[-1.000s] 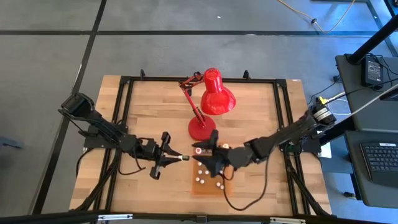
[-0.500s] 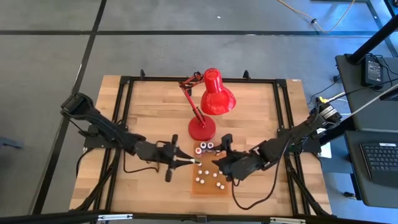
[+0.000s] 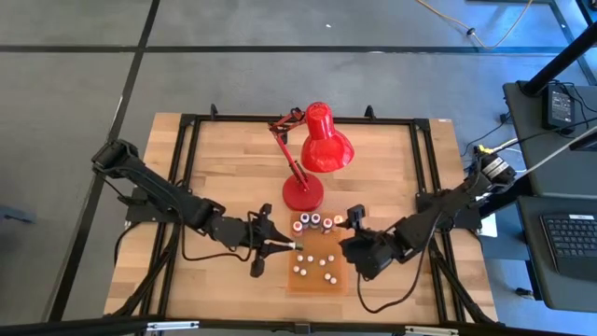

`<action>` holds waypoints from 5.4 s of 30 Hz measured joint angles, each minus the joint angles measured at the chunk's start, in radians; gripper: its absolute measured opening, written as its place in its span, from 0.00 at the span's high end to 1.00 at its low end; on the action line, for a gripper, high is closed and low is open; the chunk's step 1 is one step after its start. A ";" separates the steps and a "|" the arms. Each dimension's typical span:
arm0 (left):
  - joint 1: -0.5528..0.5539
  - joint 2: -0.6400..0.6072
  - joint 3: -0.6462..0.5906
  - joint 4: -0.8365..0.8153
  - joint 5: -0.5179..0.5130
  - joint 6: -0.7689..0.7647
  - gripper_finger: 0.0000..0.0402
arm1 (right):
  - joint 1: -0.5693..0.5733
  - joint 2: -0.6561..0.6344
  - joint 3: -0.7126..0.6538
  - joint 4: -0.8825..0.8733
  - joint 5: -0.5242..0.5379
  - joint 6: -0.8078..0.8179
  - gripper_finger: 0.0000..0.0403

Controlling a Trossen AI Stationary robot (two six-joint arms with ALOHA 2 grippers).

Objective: Pick & Place food coloring
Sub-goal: Put the green food coloring bottle into the orange bin

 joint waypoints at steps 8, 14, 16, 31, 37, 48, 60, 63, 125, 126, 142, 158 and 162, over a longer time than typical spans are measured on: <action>0.000 0.117 0.111 -0.126 0.120 -0.002 0.85 | 0.024 -0.156 -0.257 0.288 -0.001 -0.002 0.34; 0.001 0.315 0.467 -0.610 0.175 -0.062 0.85 | 0.025 -0.284 -0.379 0.410 -0.027 0.004 0.34; 0.002 0.384 0.594 -0.758 0.197 -0.083 0.85 | 0.025 -0.303 -0.388 0.412 -0.028 0.023 0.34; 0.051 0.802 1.186 -1.150 0.316 0.007 0.85 | 0.026 -0.305 -0.388 0.354 -0.108 0.028 0.34; 0.068 0.845 1.197 -1.153 0.351 0.027 0.85 | 0.026 -0.304 -0.388 0.348 -0.131 0.032 0.34; 0.068 0.915 1.197 -1.162 0.410 0.028 0.85 | 0.026 -0.304 -0.388 0.344 -0.132 0.051 0.34; 0.080 0.956 1.197 -1.142 0.438 0.053 0.85 | 0.026 -0.304 -0.388 0.343 -0.132 0.051 0.34; 0.083 0.966 1.196 -1.140 0.469 0.054 0.85 | 0.026 -0.304 -0.388 0.342 -0.132 0.051 0.34; 0.086 0.924 1.200 -1.141 0.511 0.029 0.63 | 0.026 -0.303 -0.388 0.342 -0.133 0.047 0.34; 0.086 0.920 1.200 -1.147 0.493 0.037 0.64 | 0.026 -0.303 -0.388 0.340 -0.133 0.047 0.34; 0.081 0.921 1.186 -1.041 0.325 -0.016 0.64 | 0.026 -0.303 -0.387 0.338 -0.133 0.047 0.34; 0.057 0.955 1.186 -1.059 0.265 -0.099 0.72 | 0.026 -0.303 -0.387 0.336 -0.133 0.047 0.34; 0.052 0.971 1.186 -1.062 0.256 -0.158 0.72 | 0.026 -0.303 -0.387 0.335 -0.133 0.052 0.34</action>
